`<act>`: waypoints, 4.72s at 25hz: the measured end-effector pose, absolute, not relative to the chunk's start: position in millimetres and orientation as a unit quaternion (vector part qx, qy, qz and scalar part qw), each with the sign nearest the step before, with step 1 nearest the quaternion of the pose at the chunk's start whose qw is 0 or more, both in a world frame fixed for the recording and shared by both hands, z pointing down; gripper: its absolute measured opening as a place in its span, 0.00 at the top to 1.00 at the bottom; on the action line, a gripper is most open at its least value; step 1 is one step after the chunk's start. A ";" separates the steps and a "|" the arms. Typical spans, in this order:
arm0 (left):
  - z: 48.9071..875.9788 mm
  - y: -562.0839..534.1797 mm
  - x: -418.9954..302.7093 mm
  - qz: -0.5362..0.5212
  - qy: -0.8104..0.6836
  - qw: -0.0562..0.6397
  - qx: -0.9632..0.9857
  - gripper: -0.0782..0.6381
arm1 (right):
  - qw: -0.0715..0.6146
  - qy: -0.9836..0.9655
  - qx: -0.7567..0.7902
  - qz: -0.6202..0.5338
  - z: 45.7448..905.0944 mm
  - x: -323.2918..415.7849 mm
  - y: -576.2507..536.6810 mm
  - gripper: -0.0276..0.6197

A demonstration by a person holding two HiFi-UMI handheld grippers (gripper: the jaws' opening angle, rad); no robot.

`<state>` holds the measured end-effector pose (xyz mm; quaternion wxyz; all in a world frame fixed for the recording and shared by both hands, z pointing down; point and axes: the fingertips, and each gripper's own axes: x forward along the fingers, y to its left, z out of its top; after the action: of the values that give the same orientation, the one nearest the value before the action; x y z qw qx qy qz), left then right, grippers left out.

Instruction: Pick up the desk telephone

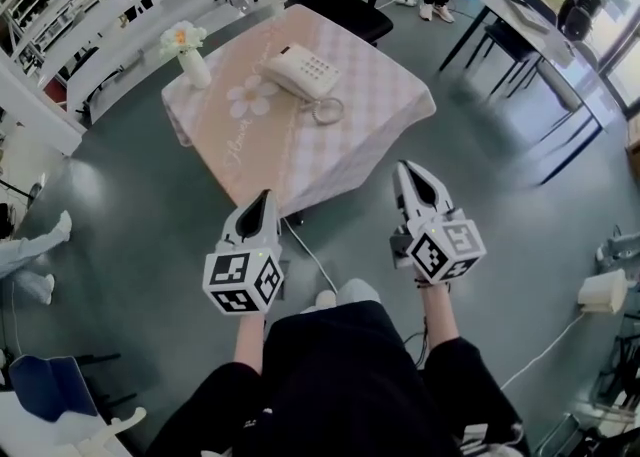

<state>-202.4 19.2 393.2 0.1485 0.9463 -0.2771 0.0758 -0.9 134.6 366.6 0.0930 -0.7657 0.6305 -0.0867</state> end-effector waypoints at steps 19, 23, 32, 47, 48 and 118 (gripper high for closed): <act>411.5 -55.1 -119.5 0.081 -0.339 0.186 0.918 0.89 | 0.080 0.671 -0.727 -0.121 379.7 92.8 24.6 0.97; 410.9 -66.8 -89.8 0.081 -0.365 0.194 0.907 0.89 | 0.073 0.694 -0.704 -0.129 377.7 120.7 -3.4 0.97; 418.4 -93.5 -42.9 0.078 -0.415 0.215 0.880 0.89 | 0.053 0.741 -0.650 -0.157 396.8 160.5 -60.7 0.97; 433.4 -119.8 -2.5 0.067 -0.474 0.236 0.846 0.89 | 0.023 0.787 -0.588 -0.186 425.9 199.3 -117.9 0.97; 435.5 -122.0 -1.6 0.069 -0.475 0.240 0.844 0.89 | 0.023 0.788 -0.586 -0.188 427.8 199.6 -121.5 0.97; 601.2 -291.0 64.4 0.035 -0.448 0.525 0.723 0.46 | -0.078 0.793 -0.397 -0.455 603.2 178.2 -365.0 0.61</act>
<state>64.4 -291.0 601.2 0.5253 0.7227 -0.4478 0.0350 178.2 -365.0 603.2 -0.0785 -0.3970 0.7934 -0.4548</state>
